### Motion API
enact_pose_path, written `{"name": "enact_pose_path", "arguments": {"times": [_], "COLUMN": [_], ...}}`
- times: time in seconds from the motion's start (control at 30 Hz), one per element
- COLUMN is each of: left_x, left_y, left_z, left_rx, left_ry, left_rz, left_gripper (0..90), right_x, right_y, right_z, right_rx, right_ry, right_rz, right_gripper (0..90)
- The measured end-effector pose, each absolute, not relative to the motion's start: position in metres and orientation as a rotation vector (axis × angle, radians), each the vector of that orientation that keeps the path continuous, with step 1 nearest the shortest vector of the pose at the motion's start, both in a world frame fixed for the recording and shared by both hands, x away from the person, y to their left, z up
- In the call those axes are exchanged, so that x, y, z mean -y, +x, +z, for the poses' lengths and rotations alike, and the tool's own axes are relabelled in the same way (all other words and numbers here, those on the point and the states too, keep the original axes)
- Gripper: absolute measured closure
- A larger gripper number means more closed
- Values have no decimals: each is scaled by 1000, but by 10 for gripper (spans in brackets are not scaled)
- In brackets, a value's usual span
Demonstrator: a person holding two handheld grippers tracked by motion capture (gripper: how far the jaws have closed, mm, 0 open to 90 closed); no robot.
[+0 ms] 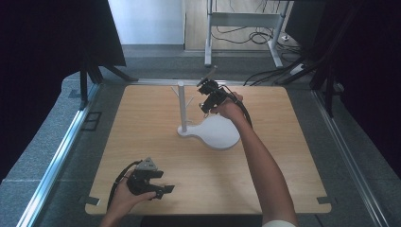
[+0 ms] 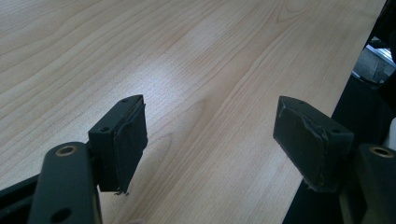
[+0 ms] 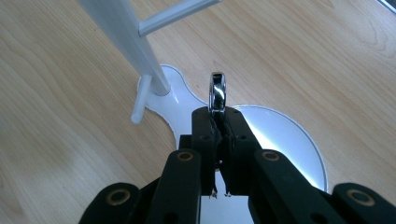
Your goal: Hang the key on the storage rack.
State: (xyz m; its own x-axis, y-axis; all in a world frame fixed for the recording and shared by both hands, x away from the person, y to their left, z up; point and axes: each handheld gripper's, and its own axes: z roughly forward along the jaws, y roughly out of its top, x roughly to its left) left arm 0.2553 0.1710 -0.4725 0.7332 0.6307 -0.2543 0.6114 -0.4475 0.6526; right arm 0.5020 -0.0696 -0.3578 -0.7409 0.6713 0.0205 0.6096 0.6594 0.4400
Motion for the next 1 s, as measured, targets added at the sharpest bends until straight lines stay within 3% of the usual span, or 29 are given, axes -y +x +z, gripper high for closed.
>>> {"name": "enact_pose_path", "arguments": {"times": [1.0], "left_x": [-177], "left_y": [256], "left_z": [-471], "left_rx": [-930], "left_ry": [2160], "left_rz": [25], "left_gripper": [263], "right_x": [40], "right_y": [530], "right_z": [-347], "right_rx": [-2704], "right_ry": [1048], "right_rz": [619], "right_gripper": [847]}}
